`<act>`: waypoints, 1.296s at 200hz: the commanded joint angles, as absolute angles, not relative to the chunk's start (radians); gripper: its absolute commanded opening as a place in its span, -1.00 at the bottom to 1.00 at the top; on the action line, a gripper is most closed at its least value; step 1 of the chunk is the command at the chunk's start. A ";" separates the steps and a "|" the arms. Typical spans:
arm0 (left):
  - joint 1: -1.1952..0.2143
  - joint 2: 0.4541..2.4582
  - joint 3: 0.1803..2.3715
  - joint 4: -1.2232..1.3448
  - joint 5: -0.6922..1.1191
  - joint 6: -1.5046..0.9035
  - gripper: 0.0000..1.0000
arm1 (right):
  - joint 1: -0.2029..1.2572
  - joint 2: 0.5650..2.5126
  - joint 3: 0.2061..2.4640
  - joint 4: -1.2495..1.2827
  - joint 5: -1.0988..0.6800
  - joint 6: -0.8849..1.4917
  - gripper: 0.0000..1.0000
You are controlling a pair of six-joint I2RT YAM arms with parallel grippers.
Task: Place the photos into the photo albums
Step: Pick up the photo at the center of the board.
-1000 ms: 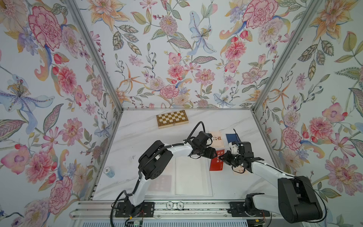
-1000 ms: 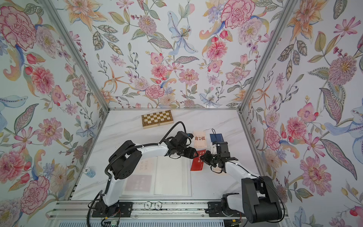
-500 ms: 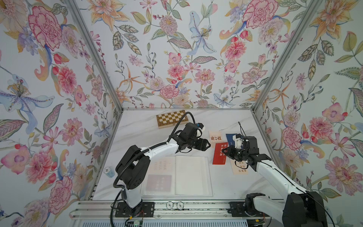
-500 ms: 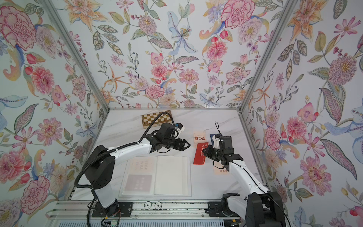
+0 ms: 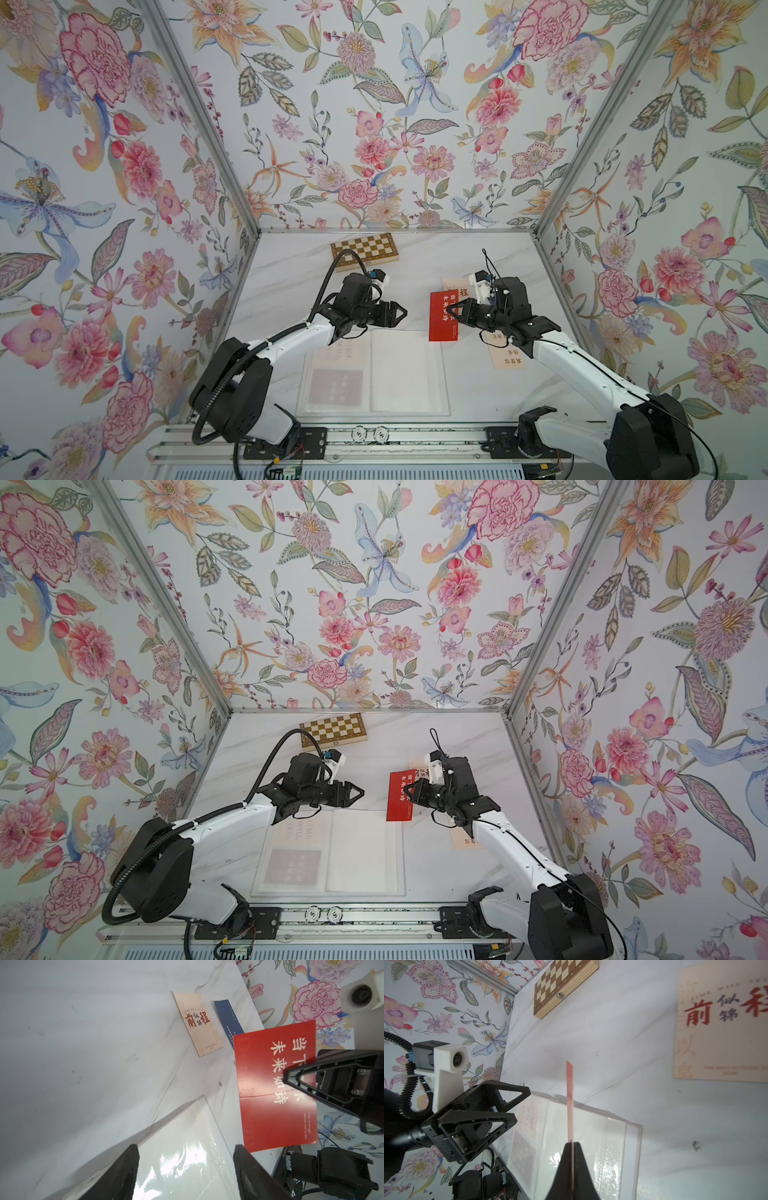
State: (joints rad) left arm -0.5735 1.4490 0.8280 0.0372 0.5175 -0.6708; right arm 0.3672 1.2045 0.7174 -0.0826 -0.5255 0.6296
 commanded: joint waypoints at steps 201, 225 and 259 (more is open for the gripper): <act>-0.443 1.358 0.602 0.365 0.824 -0.793 0.44 | 0.595 1.551 0.764 0.336 -0.977 0.712 -1.00; -0.446 1.366 0.600 0.378 0.836 -0.799 0.41 | 0.592 1.567 0.773 0.338 -0.982 0.709 -1.00; -0.462 1.373 0.597 0.390 0.853 -0.807 0.26 | 0.592 1.591 0.788 0.360 -0.994 0.709 -1.00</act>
State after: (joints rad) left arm -0.4454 1.3594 0.6014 0.3805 0.8146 -0.8200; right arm 0.5888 1.5715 0.7544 0.3222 -0.9634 0.7078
